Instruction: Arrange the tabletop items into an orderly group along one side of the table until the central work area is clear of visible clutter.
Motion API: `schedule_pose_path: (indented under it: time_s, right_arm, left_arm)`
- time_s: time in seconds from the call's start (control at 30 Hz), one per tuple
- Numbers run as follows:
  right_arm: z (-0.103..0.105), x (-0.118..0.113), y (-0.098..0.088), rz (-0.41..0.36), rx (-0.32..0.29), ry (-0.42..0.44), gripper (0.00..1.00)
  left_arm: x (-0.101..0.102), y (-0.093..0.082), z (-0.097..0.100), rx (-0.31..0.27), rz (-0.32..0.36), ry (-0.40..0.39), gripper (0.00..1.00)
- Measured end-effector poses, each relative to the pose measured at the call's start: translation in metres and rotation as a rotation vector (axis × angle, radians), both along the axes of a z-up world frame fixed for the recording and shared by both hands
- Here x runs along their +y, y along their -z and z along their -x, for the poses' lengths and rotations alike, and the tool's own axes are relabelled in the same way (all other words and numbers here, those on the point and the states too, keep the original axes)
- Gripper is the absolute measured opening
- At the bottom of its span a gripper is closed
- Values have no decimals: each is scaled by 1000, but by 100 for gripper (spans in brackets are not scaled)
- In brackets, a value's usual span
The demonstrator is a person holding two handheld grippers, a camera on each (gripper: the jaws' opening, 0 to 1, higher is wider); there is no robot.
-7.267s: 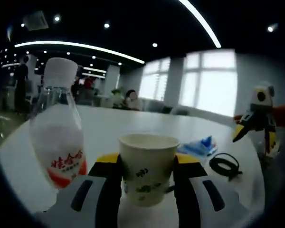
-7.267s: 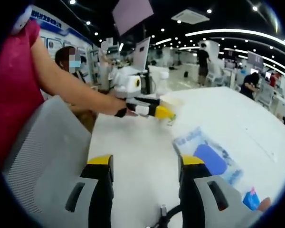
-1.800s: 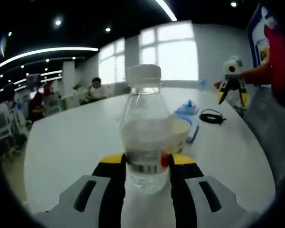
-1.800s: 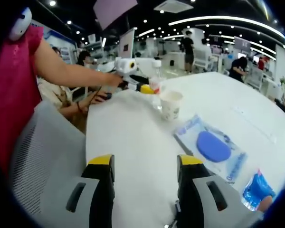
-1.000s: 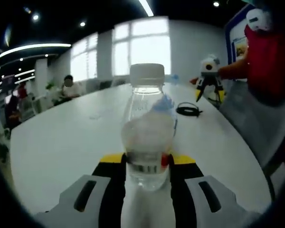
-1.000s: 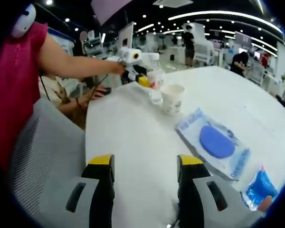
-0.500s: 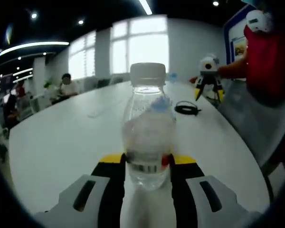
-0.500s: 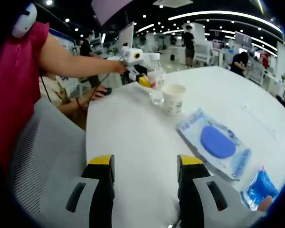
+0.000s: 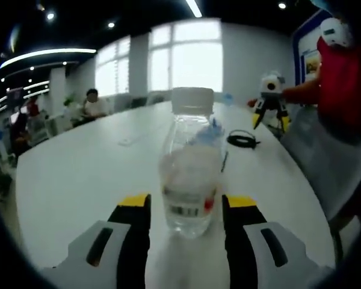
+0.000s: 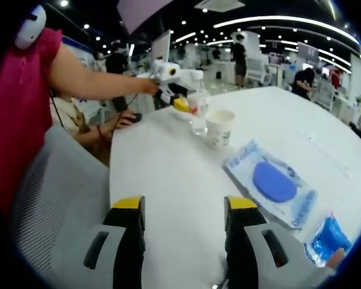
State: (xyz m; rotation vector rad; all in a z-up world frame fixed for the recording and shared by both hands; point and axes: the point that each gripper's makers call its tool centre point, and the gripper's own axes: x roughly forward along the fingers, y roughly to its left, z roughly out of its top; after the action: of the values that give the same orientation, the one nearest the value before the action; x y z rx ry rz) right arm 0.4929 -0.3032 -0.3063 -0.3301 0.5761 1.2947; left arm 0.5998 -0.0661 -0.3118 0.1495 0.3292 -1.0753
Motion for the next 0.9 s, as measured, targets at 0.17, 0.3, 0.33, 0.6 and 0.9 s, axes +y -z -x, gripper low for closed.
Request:
schedule_pose_path:
  time_s: [0.17,0.3,0.33,0.6,0.9]
  right_arm:
    - [2,4,-2,-14,-5,-11,52]
    - [5,5,-7,-28,-14,-20,52]
    - [5,5,-9,-33,-17,-21,52]
    - [10,3,-20,-59,-42,-27,52]
    - [15,-12,-36,-90,-82,-11,52]
  left_arm:
    - [3,-5,9,0,7,-45,50]
    - [7,-6,17,8,17,-101,49]
    - [8,-5,20,9,20,-122,49]
    - [4,2,33,20,41,-259,49]
    - [4,-14,49,13,82,-387,49]
